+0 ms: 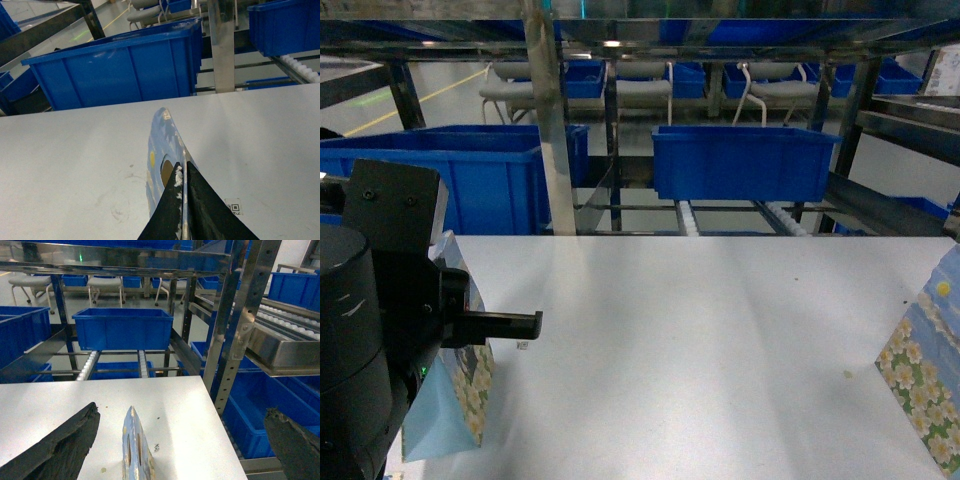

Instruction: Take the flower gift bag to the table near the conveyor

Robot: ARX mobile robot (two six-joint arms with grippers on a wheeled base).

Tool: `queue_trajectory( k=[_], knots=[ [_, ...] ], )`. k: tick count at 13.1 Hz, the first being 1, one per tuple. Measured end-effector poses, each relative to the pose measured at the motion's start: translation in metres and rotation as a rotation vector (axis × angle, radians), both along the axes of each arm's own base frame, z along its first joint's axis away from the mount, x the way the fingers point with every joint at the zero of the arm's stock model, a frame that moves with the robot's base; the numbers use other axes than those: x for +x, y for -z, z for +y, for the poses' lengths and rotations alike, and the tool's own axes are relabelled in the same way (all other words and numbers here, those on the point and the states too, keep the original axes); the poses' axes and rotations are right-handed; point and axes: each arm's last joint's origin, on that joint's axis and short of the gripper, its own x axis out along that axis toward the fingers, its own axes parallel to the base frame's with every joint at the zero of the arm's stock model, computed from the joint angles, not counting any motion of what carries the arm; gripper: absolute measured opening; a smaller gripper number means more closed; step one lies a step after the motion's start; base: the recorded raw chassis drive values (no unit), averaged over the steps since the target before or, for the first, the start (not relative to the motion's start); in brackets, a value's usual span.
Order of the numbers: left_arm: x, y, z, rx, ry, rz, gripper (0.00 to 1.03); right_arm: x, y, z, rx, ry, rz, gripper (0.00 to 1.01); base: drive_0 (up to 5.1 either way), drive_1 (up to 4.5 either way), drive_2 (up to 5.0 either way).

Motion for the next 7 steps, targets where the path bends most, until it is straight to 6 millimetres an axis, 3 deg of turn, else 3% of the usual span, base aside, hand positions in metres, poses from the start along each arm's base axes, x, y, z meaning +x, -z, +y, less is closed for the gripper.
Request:
queue_trajectory(
  k=[4,5,6,7],
  knots=[
    [-0.0032,0.0094,-0.0044,-0.045,0.028,0.029,0.02,0.0000,0.0000,0.0000,0.000,0.000,0.000,0.98,0.0,0.00,0.0],
    [-0.0036,0.0097,-0.0044,-0.049,0.035,0.031,0.06,0.0000,0.0001,0.0000,0.000,0.000,0.001,0.98,0.0,0.00,0.0],
    [-0.0052,0.0109,-0.0038,-0.049,0.039,0.040,0.15,0.0000,0.0000,0.0000,0.000,0.000,0.000,0.98,0.0,0.00,0.0],
    [-0.0067,0.0123,-0.0012,-0.054,0.046,0.050,0.35,0.0000,0.0001,0.0000,0.000,0.000,0.001,0.98,0.0,0.00,0.0]
  ],
)
